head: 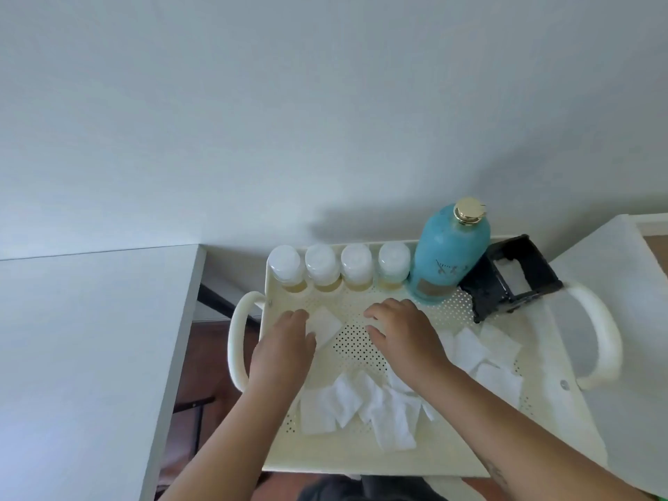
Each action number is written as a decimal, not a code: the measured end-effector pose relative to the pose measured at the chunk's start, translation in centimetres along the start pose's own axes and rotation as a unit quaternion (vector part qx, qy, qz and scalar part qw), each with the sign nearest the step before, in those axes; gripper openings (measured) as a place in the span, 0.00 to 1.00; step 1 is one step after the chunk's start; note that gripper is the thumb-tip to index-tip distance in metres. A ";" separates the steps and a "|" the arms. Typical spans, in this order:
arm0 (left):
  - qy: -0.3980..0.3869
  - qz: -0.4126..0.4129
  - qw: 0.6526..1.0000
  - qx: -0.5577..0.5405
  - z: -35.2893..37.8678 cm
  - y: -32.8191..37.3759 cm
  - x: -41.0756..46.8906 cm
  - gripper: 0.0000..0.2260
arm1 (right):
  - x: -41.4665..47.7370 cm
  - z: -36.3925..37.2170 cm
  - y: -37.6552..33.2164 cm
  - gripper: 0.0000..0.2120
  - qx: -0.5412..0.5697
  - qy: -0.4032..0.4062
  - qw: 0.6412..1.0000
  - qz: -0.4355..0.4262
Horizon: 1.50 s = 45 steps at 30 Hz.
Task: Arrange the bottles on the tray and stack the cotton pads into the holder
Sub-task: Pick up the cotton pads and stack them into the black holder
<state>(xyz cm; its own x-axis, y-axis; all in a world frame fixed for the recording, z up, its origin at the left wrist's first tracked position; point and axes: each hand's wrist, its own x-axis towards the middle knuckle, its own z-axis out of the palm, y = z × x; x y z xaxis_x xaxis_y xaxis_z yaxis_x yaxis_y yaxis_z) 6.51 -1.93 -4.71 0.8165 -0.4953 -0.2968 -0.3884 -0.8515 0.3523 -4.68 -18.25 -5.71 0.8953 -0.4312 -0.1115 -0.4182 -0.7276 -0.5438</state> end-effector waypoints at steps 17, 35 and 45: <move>-0.015 -0.087 0.996 -0.031 2.3 1.0 2.5 0.06 | -2.8 0.2 3.6 0.09 -0.161 -0.085 0.981 0.074; -0.059 -0.082 0.865 -0.492 0.4 1.8 -2.3 0.03 | -5.8 -6.2 2.1 0.07 0.336 0.039 0.922 0.189; -0.047 -0.047 0.830 -0.553 0.3 8.1 -4.2 0.08 | -5.1 -17.3 5.0 0.05 0.219 0.123 0.966 0.057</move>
<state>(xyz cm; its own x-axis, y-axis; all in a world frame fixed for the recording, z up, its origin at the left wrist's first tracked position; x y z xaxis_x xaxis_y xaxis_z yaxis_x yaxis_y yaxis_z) -0.18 -6.81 -0.91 0.7634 -0.4911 -0.4196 0.3485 -0.2338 0.9077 -14.02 -28.88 6.59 0.7618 -0.6475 -0.0200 -0.3589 -0.3961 -0.8452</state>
